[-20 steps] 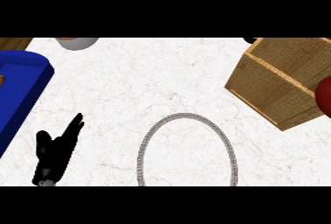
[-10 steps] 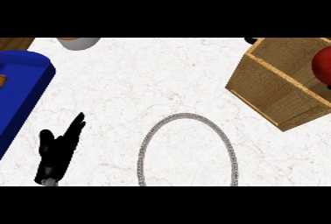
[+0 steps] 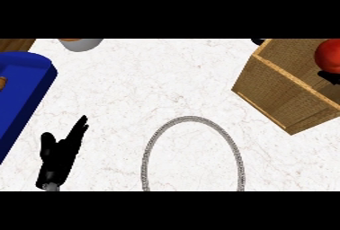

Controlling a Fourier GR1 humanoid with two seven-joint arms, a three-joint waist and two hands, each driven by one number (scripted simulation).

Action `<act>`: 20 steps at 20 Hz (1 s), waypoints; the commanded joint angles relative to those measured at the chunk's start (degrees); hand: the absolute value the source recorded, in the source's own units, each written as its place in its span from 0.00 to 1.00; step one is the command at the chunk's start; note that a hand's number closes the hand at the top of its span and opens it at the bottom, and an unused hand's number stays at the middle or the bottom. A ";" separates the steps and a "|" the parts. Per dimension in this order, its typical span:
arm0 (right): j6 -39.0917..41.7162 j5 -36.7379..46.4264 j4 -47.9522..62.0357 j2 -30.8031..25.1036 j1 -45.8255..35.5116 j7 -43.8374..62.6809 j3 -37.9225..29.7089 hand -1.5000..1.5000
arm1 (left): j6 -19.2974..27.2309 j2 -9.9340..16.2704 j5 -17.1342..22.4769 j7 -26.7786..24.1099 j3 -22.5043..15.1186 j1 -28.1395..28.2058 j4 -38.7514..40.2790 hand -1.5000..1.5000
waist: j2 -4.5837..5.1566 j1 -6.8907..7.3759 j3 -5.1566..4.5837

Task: Pick the tomato from the placemat and place it in the basket

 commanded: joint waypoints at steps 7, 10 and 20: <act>-1.27 13.46 18.37 0.93 -7.94 -17.81 1.28 0.00 | -0.89 -1.13 -0.19 2.00 0.14 0.10 5.79 0.50 | 0.72 -0.09 -0.77; 2.21 14.11 24.61 -1.72 -7.55 -25.31 -0.16 0.00 | 0.06 -0.94 -1.11 2.68 -0.67 4.21 1.27 0.50 | 0.66 0.30 -0.69; 9.10 9.68 40.51 -5.34 -16.48 -22.05 -8.02 0.00 | 0.07 -1.91 -1.13 4.50 0.28 1.90 2.25 0.50 | 0.77 -0.02 -0.70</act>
